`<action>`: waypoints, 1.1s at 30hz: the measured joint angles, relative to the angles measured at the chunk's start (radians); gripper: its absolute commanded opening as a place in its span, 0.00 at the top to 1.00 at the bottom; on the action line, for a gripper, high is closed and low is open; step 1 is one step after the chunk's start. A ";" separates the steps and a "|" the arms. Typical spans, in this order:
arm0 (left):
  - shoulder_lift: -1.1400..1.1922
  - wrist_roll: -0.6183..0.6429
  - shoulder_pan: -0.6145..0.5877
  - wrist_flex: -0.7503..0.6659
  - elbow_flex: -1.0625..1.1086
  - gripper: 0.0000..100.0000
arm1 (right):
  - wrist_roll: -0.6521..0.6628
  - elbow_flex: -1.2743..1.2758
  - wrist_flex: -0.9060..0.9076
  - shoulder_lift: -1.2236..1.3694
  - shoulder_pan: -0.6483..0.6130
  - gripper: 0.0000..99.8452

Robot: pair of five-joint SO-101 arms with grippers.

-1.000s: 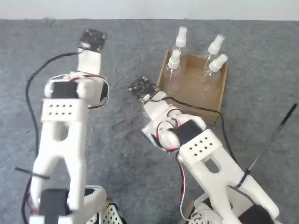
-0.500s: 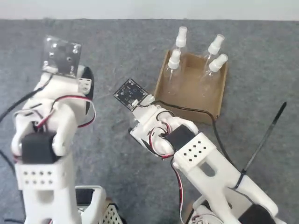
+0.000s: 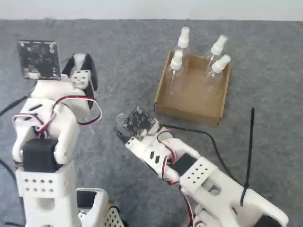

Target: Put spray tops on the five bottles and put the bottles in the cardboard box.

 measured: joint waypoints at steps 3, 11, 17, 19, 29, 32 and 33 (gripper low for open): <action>0.000 0.038 0.046 -0.021 0.000 0.98 | 0.000 0.029 -0.044 -0.009 -0.006 0.99; -0.002 0.087 0.066 -0.199 0.063 0.99 | 0.000 0.083 -0.094 -0.009 -0.014 0.99; -0.002 0.087 0.061 -0.305 0.176 0.99 | 0.000 0.101 -0.094 -0.063 -0.014 0.99; 0.000 0.087 0.063 -0.333 0.193 0.99 | 0.000 0.118 -0.094 -0.092 -0.014 0.99; -0.002 0.115 0.160 -0.319 0.196 0.99 | 0.000 0.138 -0.094 -0.117 -0.028 0.99; -0.002 0.118 0.160 -0.267 0.189 0.99 | 0.000 0.138 -0.094 -0.117 -0.029 0.99; -0.002 0.120 0.160 -0.252 0.184 0.99 | 0.000 0.138 -0.094 -0.117 -0.029 0.99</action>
